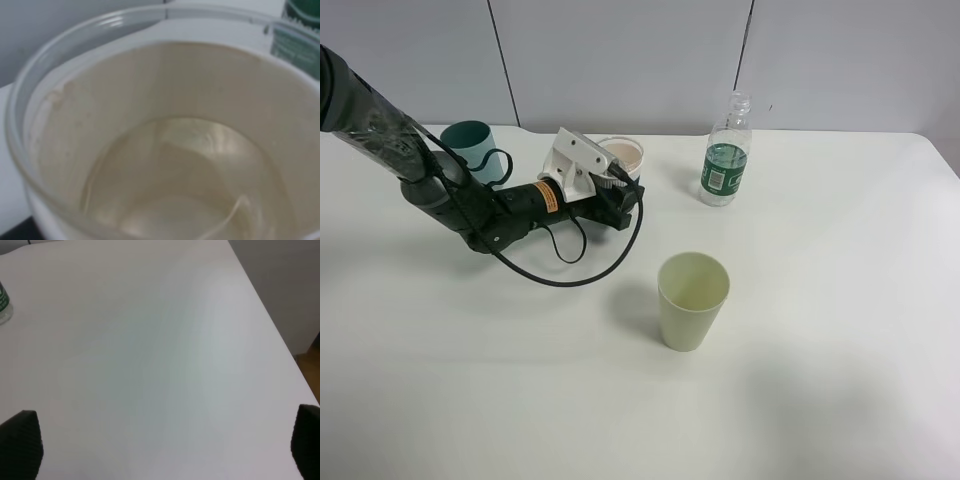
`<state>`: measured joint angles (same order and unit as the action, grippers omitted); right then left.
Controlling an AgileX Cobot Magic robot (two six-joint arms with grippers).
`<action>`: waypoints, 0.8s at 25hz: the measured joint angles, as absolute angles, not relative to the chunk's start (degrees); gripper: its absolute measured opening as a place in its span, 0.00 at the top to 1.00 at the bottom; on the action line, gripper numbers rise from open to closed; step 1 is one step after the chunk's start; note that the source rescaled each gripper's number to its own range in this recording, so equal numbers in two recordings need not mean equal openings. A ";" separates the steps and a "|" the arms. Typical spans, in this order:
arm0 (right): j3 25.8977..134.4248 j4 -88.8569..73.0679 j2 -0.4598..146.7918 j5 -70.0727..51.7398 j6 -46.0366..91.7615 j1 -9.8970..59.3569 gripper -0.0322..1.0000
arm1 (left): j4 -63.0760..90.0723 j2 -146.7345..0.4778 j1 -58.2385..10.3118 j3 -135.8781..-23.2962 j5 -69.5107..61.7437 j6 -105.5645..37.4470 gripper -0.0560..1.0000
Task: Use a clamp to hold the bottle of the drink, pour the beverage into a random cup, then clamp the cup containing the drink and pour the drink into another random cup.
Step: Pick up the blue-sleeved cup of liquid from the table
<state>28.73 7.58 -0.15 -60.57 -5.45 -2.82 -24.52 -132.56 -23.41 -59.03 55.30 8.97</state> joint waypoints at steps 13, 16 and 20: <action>28.73 7.58 -0.15 -60.57 -5.45 -2.82 0.00 | -18.06 -115.63 -23.41 -43.35 53.38 5.07 0.89; 28.73 7.58 -0.15 -60.57 -5.45 -2.82 0.00 | -15.11 -111.14 -23.41 -39.35 53.38 2.77 0.89; 28.73 7.58 -0.15 -60.57 -5.45 -2.82 0.00 | -10.05 -105.60 -23.41 -33.93 53.38 0.58 0.89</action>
<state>28.73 7.58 -0.15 -60.57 -5.45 -2.82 -10.05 -105.60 -23.41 -33.93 53.38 0.58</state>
